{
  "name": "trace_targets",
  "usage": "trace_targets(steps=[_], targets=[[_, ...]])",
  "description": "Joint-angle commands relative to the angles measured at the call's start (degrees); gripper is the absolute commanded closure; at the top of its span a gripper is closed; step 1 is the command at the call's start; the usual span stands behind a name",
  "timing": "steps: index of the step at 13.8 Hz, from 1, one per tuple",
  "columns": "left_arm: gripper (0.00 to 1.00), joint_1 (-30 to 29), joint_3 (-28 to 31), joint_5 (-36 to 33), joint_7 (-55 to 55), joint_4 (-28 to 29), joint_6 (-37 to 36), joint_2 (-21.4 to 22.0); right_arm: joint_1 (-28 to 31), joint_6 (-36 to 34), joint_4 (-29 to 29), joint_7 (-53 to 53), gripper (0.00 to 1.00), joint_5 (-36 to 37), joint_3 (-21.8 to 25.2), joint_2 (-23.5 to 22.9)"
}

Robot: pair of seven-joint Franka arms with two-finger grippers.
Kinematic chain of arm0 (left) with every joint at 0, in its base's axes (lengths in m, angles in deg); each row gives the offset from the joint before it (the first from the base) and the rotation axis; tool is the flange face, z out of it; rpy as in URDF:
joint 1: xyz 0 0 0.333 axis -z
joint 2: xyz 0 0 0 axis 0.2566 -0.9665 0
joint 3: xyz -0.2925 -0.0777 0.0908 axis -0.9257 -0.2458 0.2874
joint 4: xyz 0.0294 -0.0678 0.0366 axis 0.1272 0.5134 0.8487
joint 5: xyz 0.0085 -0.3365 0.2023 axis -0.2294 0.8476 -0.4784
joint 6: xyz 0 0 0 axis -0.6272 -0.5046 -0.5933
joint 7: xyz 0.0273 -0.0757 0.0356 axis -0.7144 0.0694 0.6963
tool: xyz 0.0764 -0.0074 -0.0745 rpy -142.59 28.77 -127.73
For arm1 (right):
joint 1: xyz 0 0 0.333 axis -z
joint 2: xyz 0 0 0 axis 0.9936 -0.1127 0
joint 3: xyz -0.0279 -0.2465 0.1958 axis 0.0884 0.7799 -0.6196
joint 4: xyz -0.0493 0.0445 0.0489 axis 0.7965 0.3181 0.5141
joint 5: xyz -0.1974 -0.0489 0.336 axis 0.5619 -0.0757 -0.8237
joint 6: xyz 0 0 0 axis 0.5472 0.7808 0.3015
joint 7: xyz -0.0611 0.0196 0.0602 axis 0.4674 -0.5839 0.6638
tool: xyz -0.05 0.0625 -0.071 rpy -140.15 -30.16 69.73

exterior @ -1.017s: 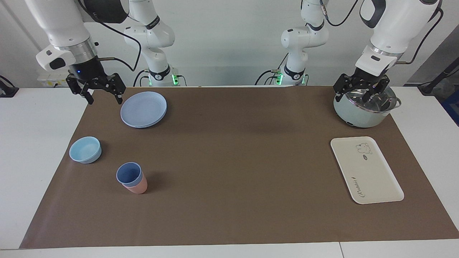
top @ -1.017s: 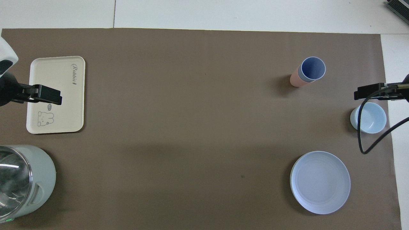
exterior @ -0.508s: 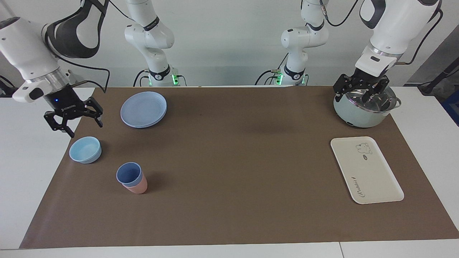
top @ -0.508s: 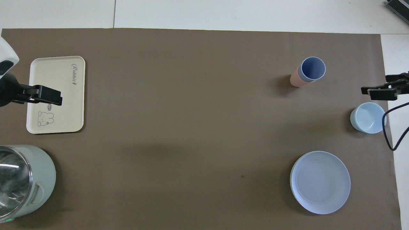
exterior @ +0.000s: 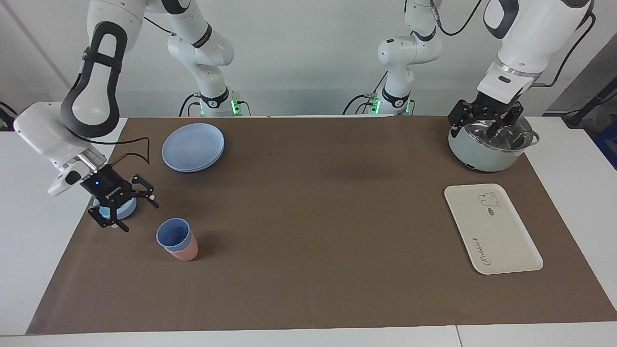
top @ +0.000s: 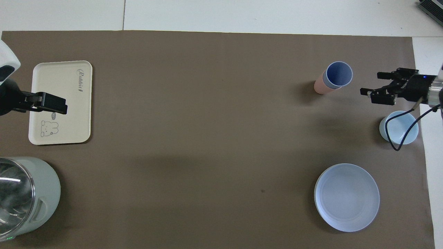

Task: Place cup on tray
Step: 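Move the right gripper toward the nested blue and pink cups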

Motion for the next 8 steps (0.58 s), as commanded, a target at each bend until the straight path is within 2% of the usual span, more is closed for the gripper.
trace_targets(steps=[1, 3, 8], targets=[[0.00, -0.31, 0.08, 0.12, -0.02, 2.24, 0.64, 1.89, 0.71, -0.15, 0.68, 14.42, 0.00, -11.25, -0.55, -5.53], [0.00, -0.31, 0.16, 0.12, -0.02, 2.67, 0.72, 1.98, 0.54, -0.94, 0.60, 20.88, 0.00, -18.04, -0.55, -7.92], [0.00, -0.31, 0.16, 0.12, 0.06, 2.68, 0.81, 1.98, -0.43, -0.95, -1.06, 27.21, 0.00, -21.56, -0.82, -9.07]])
